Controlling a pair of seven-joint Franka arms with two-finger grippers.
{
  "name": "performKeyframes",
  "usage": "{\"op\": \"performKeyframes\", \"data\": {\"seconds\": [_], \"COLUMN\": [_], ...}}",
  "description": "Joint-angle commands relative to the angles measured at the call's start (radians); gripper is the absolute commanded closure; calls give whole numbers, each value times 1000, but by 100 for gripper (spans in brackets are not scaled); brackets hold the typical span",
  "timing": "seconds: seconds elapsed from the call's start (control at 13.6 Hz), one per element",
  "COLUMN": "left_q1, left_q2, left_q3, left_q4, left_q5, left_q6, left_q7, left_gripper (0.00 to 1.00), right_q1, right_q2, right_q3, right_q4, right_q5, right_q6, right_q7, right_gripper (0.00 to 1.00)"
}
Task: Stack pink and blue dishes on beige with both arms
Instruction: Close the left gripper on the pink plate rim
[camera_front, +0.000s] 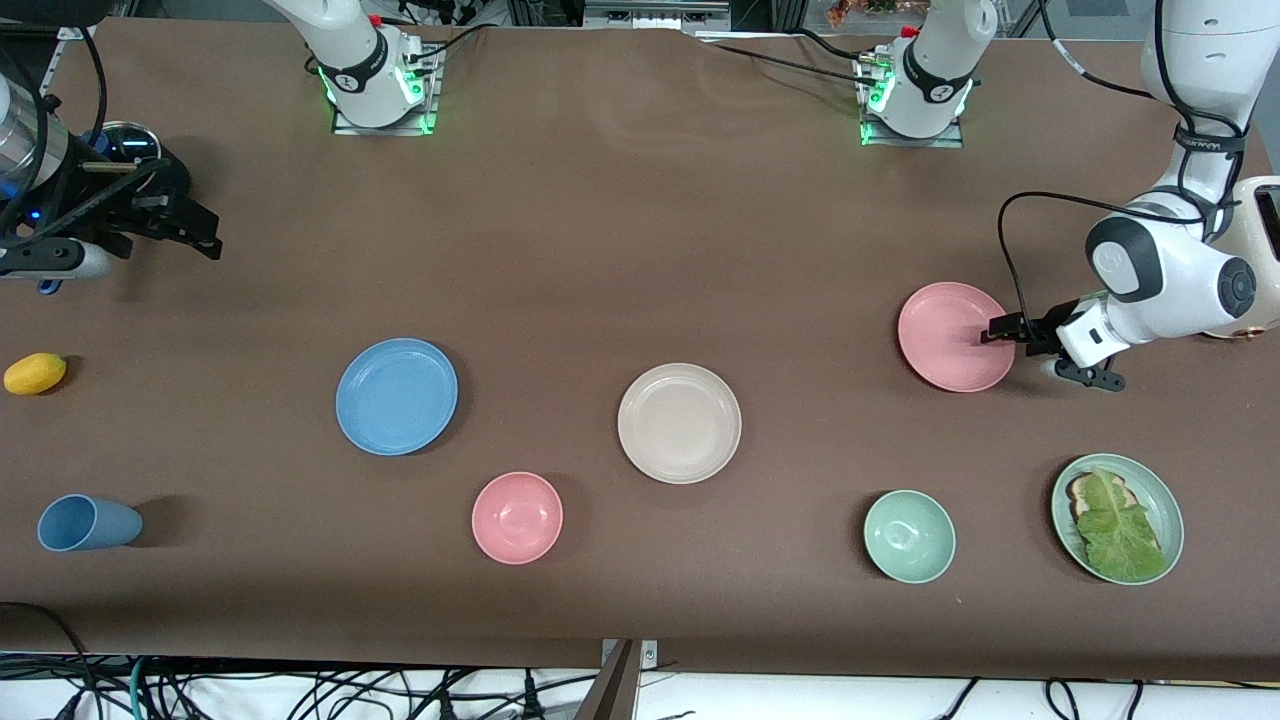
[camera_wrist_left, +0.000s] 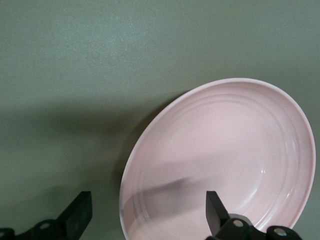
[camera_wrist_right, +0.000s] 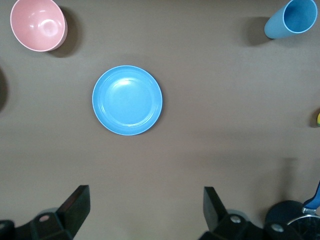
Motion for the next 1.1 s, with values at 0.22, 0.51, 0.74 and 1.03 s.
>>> {"op": "performKeyframes", "data": {"seconds": [0.22,0.51,0.74,1.03], "left_q1": [-10,-8,-8,-5], "left_q2": [-11,-5,3,15], "left_q3": [8,8,6,6], "left_q4": [-3,-3,-3,-5], "left_q5": [-35,-35,-35,-37], "left_q6": [7,8,10,12], "left_q7": [34,34,34,34], "left_gripper": [0,0,0,0], "right_q1": [0,-8,-10,-10], "right_q2": [4,5,10,11], "right_q3": [-3,-5,-6,-6], "right_q4": [16,16,16,16], "right_q5": [7,7,7,7], "right_q6": [-10,-8,-9,-13], "right_q7": [11,3,-3,0], "right_gripper": [0,0,0,0]}}
